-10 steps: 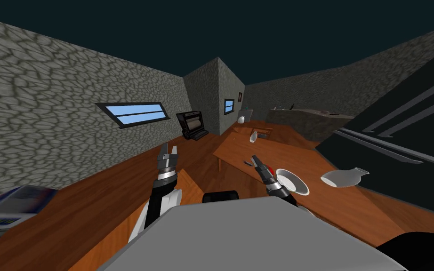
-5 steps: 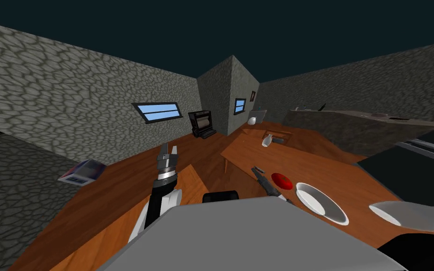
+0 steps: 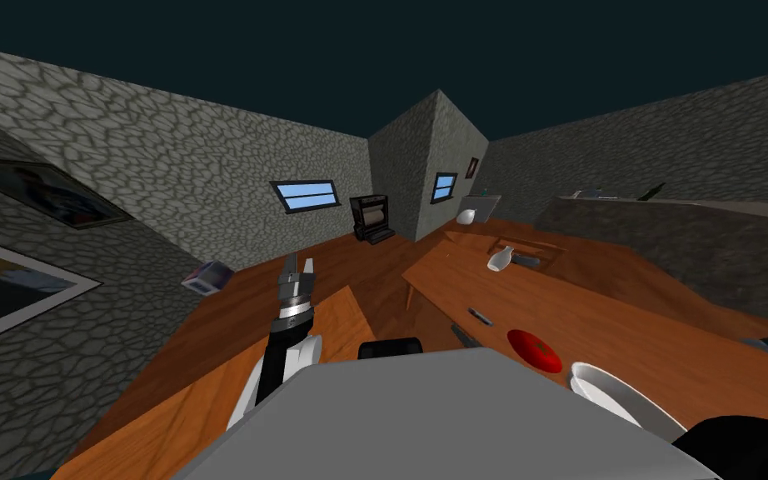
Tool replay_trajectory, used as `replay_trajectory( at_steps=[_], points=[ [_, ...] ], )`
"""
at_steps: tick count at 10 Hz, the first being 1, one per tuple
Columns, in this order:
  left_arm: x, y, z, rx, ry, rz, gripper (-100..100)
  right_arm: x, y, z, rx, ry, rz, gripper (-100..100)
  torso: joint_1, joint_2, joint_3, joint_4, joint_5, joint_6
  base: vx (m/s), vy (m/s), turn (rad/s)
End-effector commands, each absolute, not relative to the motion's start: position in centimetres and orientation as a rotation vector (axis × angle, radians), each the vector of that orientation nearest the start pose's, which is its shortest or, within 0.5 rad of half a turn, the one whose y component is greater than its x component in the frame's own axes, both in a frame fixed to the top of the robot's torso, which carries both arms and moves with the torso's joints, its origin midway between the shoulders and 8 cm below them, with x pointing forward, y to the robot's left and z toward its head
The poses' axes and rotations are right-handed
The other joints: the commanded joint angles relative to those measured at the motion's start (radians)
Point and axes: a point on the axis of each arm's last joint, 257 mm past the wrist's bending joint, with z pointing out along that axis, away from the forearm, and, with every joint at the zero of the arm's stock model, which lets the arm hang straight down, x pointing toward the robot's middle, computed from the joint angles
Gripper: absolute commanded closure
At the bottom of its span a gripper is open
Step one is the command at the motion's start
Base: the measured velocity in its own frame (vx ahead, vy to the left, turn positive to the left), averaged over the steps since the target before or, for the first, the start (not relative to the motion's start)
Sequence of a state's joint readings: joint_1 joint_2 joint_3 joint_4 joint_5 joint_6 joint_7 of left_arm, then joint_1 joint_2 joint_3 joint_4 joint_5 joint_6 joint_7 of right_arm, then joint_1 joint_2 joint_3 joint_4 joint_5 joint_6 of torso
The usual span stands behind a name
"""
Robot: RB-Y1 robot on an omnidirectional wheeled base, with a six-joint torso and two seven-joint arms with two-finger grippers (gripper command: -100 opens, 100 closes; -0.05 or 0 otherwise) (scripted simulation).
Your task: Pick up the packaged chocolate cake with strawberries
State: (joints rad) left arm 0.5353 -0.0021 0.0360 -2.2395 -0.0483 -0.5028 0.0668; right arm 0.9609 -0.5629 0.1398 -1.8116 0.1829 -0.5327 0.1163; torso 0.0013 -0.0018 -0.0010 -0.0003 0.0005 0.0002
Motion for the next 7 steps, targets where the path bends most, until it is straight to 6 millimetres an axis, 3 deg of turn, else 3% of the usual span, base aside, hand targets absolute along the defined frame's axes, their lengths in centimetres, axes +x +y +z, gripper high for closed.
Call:
replay_trajectory(
  at_steps=[1,3,4,5,6,7],
  points=[
    [34.6,29.2,-0.4,-0.707,0.666,-1.269,0,18.2,-30.1,-36.4,0.692,1.914,0.786,-100,0.0,0.0,0.0,0.0,0.0,0.0,0.049,0.01,0.156],
    [34.6,29.2,-0.4,-0.707,0.666,-1.269,0,12.8,-31.7,-40.6,0.699,2.087,0.687,-100,-0.001,0.0,0.0,0.0,0.0,0.0,0.056,0.005,0.414],
    [34.6,29.2,-0.4,-0.707,0.666,-1.269,0,12.3,-32.0,-41.1,0.708,2.099,0.676,-100,-0.002,-0.001,0.0,0.0,0.0,0.0,0.051,-0.011,0.247],
    [34.6,29.2,-0.4,-0.708,0.667,-1.269,0,9.4,-32.9,-42.8,0.708,2.182,0.625,-100,-0.002,0.0,0.0,0.0,0.0,0.001,0.046,-0.008,0.442],
    [34.6,29.2,-0.4,-0.707,0.666,-1.269,0,9.1,-33.1,-43.0,0.712,2.188,0.619,-100,-0.002,0.0,0.0,0.0,0.0,0.0,0.033,-0.019,0.15],
    [34.6,29.2,-0.5,-0.708,0.667,-1.269,0,5.8,-34.2,-44.7,0.713,2.274,0.561,-100,-0.002,0.001,0.0,0.0,0.0,0.001,0.032,-0.009,0.336]
  ],
)
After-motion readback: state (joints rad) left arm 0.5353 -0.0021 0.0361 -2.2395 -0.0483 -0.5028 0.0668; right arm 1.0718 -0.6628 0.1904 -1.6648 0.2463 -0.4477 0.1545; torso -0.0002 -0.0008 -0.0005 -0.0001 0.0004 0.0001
